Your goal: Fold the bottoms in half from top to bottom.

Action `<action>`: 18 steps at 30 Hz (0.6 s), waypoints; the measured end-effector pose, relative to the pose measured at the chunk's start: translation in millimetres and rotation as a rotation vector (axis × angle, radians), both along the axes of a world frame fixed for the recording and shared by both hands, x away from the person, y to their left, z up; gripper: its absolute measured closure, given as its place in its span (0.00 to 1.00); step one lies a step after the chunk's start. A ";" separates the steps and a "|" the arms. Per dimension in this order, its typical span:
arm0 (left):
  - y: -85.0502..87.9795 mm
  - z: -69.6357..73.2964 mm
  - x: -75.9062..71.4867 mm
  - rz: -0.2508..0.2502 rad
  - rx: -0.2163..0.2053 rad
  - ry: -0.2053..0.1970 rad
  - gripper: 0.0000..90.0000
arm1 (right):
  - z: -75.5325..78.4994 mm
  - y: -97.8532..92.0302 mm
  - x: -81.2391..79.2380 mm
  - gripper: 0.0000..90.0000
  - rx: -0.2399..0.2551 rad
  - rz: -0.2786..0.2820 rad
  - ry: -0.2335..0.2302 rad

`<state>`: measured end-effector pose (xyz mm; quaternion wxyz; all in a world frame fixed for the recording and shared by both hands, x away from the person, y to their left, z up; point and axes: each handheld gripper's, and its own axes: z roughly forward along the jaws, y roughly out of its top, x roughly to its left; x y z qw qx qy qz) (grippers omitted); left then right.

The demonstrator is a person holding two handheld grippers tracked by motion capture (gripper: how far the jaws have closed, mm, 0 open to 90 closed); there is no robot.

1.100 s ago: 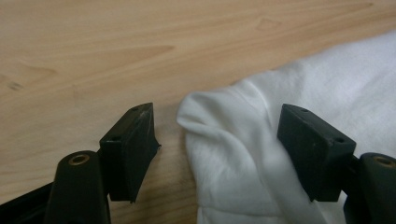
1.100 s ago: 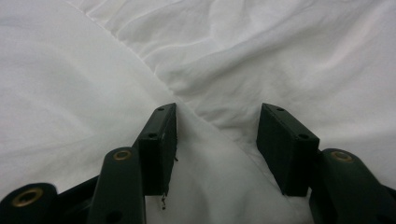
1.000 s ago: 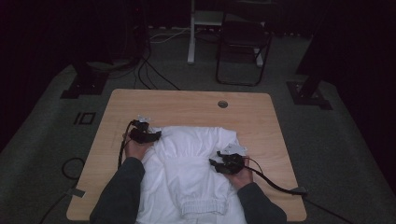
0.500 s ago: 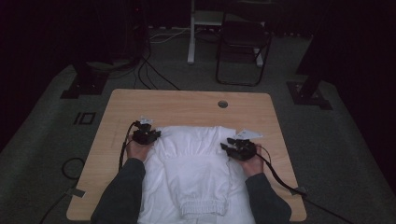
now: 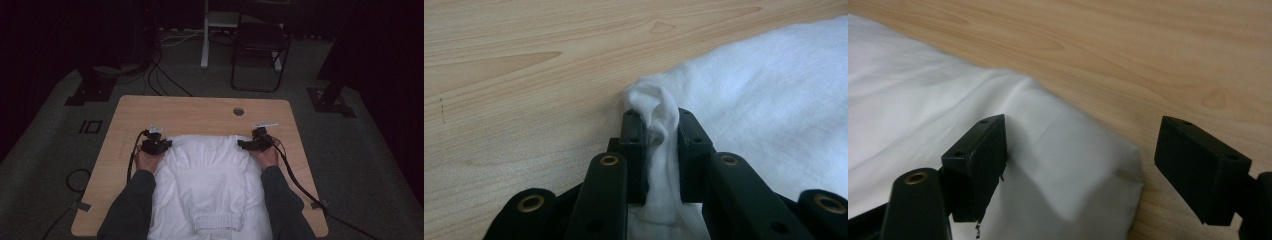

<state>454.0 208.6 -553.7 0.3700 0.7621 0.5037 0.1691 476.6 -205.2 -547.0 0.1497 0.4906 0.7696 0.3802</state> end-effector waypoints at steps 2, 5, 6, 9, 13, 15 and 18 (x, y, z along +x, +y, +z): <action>0.0 -0.1 0.0 0.000 -0.001 -0.001 0.87 | -4.3 -1.3 4.6 0.23 -0.015 -0.012 0.017; 0.1 -0.1 0.1 0.000 -0.001 0.000 0.87 | -8.6 -0.6 6.9 0.32 -0.018 0.009 0.029; 0.0 0.0 0.1 0.000 0.000 0.000 0.87 | -8.3 0.4 6.5 0.36 -0.021 0.018 0.027; -0.3 0.3 0.3 0.004 -0.001 0.004 0.87 | -6.1 2.0 6.6 0.70 0.016 0.055 0.058; 0.5 0.9 0.6 0.006 -0.010 0.012 0.89 | -4.2 1.8 8.9 0.95 0.051 0.074 0.125; 2.4 2.3 1.2 0.012 -0.002 0.009 0.93 | -1.9 -0.5 7.8 0.96 0.061 0.057 0.105; 5.0 10.1 3.2 0.029 -0.015 -0.014 0.94 | 7.4 -8.7 6.4 0.97 0.116 0.033 0.062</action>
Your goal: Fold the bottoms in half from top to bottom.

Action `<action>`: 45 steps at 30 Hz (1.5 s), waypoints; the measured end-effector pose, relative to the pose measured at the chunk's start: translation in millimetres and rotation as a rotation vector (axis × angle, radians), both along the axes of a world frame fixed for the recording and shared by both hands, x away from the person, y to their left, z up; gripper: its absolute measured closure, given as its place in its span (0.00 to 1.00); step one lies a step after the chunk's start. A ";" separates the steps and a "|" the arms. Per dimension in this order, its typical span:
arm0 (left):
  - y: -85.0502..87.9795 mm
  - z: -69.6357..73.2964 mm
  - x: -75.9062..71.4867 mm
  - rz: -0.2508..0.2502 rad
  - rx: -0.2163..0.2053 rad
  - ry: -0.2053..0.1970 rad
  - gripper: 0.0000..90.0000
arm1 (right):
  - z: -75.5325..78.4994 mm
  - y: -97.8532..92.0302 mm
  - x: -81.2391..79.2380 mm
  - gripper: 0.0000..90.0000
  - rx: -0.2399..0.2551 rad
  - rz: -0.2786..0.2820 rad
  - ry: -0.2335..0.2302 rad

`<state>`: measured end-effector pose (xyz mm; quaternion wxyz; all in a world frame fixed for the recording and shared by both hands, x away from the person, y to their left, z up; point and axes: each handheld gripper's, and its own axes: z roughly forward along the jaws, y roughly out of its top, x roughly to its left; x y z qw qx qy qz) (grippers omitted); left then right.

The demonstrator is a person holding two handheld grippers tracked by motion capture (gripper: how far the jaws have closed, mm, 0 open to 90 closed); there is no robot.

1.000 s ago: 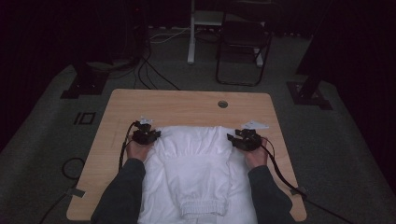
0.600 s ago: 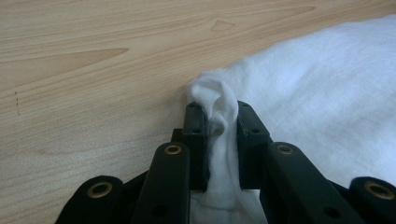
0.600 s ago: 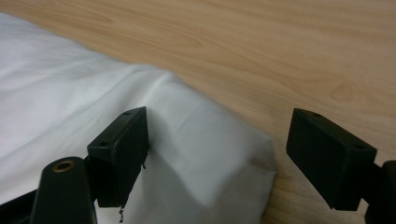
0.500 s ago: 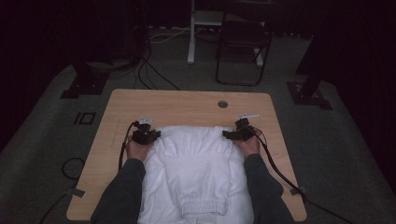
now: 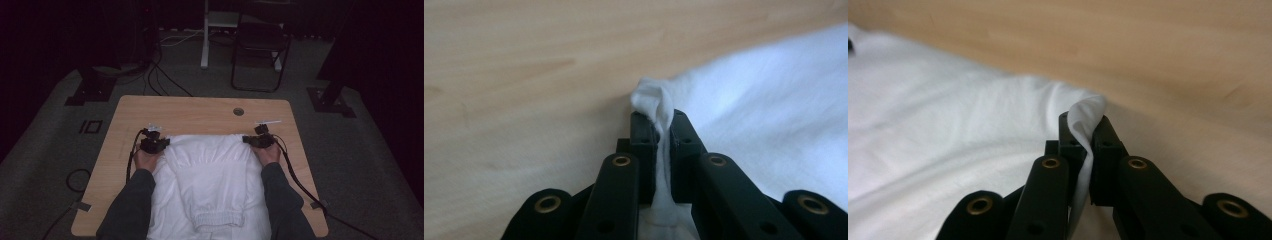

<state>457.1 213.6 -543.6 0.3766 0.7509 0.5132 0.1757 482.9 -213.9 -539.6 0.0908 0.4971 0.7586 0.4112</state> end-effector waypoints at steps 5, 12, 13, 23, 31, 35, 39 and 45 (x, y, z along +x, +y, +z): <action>6.2 34.0 6.8 0.021 -0.108 -0.065 0.94 | 26.9 -8.3 2.5 0.97 0.019 -0.012 -0.070; 7.5 89.6 9.3 0.015 -0.210 -0.176 0.94 | 71.2 -15.8 0.0 0.97 0.080 -0.022 -0.240; 7.8 91.1 7.6 0.011 -0.213 -0.177 0.94 | 74.1 -16.5 -2.6 0.97 0.074 -0.013 -0.248; 20.9 88.4 -50.7 -0.106 -0.239 -0.201 0.94 | 70.8 -28.7 -61.4 0.96 0.123 0.102 -0.309; 27.3 53.9 -130.8 -0.226 -0.171 -0.133 0.93 | 42.9 -37.3 -139.4 0.96 0.099 0.210 -0.291; 27.5 21.2 -156.1 -0.250 -0.123 -0.019 0.93 | 15.2 -37.0 -165.1 0.96 0.099 0.235 -0.214; 20.2 -4.8 -163.5 -0.263 -0.043 0.056 0.93 | -15.5 -25.3 -176.4 0.96 0.033 0.280 -0.110; 3.6 -6.4 -156.0 -0.229 0.023 0.059 0.93 | -25.1 -11.4 -164.8 0.96 -0.084 0.281 -0.090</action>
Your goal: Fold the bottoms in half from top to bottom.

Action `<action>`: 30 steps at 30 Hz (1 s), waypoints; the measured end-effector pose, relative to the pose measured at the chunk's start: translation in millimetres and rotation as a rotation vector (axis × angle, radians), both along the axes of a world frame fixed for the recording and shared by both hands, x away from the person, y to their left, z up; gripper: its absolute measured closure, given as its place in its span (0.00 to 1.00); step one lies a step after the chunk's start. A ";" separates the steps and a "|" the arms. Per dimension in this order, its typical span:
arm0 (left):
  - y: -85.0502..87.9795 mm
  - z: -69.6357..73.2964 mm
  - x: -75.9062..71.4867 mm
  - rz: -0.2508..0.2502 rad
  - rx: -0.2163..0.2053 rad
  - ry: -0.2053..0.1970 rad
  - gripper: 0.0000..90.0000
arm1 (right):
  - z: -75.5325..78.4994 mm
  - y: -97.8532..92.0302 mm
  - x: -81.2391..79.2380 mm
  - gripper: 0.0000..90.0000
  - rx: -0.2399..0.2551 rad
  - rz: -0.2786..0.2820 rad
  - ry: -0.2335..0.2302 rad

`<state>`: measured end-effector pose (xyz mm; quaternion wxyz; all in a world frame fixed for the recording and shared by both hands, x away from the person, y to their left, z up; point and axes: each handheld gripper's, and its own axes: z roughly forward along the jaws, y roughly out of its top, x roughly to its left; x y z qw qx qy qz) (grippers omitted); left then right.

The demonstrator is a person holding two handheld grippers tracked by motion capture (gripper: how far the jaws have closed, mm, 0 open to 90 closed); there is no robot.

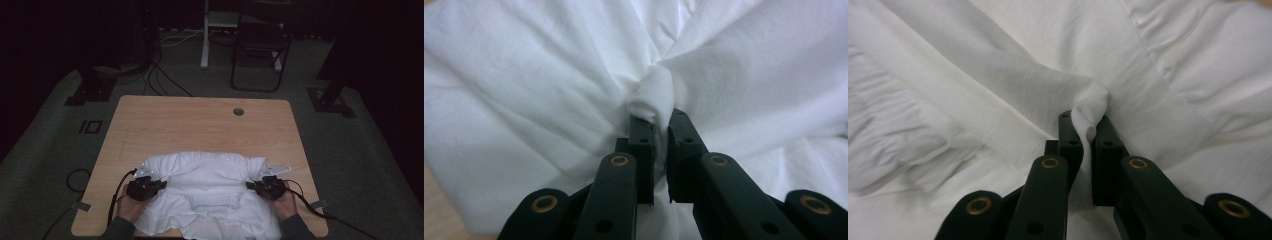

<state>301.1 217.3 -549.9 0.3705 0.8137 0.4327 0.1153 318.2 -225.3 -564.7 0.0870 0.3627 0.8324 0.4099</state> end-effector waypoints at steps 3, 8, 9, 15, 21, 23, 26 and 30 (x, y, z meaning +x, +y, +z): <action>-12.3 1.3 4.3 -0.002 0.034 -0.014 0.93 | 2.9 2.2 21.9 0.96 -0.056 -0.058 -0.039; -19.9 -0.6 23.5 0.023 0.063 -0.065 0.92 | 4.5 3.7 57.2 0.96 -0.057 -0.124 -0.039; -20.9 -0.2 30.2 0.029 0.079 -0.077 0.92 | 4.8 4.6 63.1 0.96 -0.057 -0.131 -0.037; -29.5 0.7 79.2 0.119 0.190 -0.161 0.92 | 6.0 12.4 92.3 0.95 -0.048 -0.183 -0.030; -33.4 -0.3 112.3 0.239 0.162 -0.162 0.92 | 5.5 19.1 106.7 0.95 -0.024 -0.232 -0.023; -33.8 1.9 114.0 0.237 0.166 -0.150 0.93 | 6.1 18.6 108.2 0.95 -0.023 -0.229 -0.019; -23.8 13.9 114.2 0.257 0.087 -0.148 0.94 | 11.4 12.1 109.8 0.96 0.024 -0.226 -0.020; -4.0 48.1 111.4 0.272 -0.096 -0.186 0.95 | 39.0 -3.0 104.4 0.96 0.128 -0.255 -0.085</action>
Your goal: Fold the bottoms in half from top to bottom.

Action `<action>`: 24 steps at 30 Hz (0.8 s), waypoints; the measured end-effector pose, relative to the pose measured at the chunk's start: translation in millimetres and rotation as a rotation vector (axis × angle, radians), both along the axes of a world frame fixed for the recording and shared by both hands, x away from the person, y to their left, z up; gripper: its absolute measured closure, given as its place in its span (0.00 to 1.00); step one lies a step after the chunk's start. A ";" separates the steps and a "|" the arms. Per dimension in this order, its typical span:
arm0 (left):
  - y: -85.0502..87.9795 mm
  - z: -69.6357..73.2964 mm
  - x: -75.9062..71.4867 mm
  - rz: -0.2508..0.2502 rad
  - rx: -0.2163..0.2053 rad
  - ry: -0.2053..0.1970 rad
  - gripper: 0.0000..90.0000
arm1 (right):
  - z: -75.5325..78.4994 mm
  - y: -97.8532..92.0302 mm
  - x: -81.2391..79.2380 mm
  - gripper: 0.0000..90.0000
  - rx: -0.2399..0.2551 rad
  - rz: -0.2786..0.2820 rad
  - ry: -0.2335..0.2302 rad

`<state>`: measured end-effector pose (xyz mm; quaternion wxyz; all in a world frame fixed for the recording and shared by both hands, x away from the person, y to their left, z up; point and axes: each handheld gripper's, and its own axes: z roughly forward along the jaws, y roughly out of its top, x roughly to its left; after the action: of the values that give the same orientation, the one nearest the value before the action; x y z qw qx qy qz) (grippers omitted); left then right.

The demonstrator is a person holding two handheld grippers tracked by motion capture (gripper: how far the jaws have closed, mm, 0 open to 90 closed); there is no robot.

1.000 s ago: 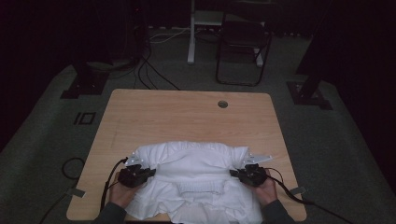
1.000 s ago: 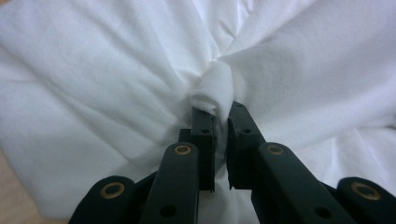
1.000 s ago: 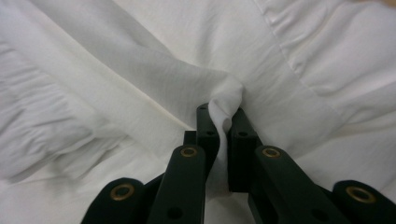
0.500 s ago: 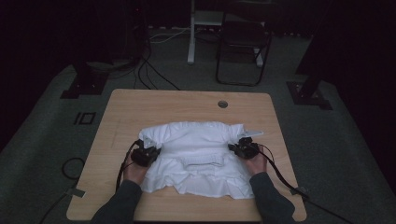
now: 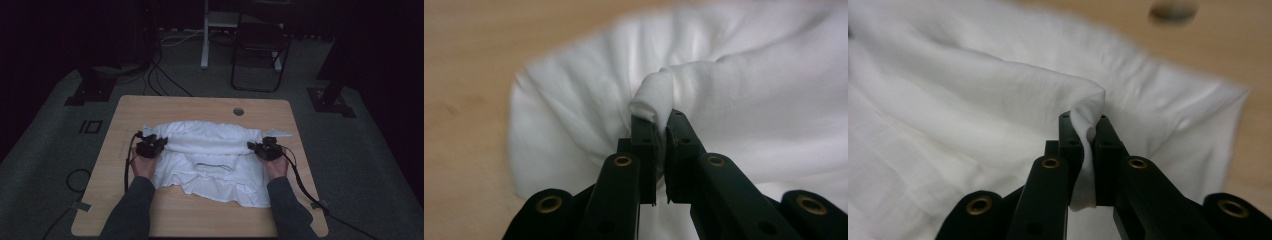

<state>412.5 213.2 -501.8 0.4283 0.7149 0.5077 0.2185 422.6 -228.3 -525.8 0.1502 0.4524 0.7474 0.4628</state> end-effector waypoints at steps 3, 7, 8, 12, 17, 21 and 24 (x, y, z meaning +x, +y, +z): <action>3.8 30.9 -7.0 -0.023 -0.062 -0.069 0.95 | 27.6 -7.3 -6.0 0.96 0.042 0.000 -0.074; 7.9 67.8 -26.7 -0.069 -0.155 -0.167 0.95 | 62.1 -13.4 -20.5 0.96 0.073 -0.024 -0.202; 8.9 72.9 -32.1 -0.079 -0.160 -0.181 0.95 | 69.5 -16.0 -26.3 0.96 0.104 -0.024 -0.232; 14.3 69.8 -51.3 -0.114 -0.153 -0.160 0.95 | 74.2 -16.7 -49.0 0.96 0.068 0.030 -0.247; 17.2 31.7 -75.9 -0.164 -0.169 -0.053 0.93 | 41.2 -19.7 -80.5 0.96 0.044 0.078 -0.182; 17.5 19.8 -85.0 -0.178 -0.101 -0.027 0.71 | 17.8 -23.6 -94.9 0.86 0.028 0.130 -0.112; 15.3 29.6 -81.6 -0.160 -0.101 -0.053 0.64 | 21.8 -26.1 -99.0 0.60 0.047 0.127 -0.143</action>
<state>330.9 228.5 -472.2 0.4932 0.7247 0.4476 0.1768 323.5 -254.4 -504.0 0.1626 0.3732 0.7510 0.5199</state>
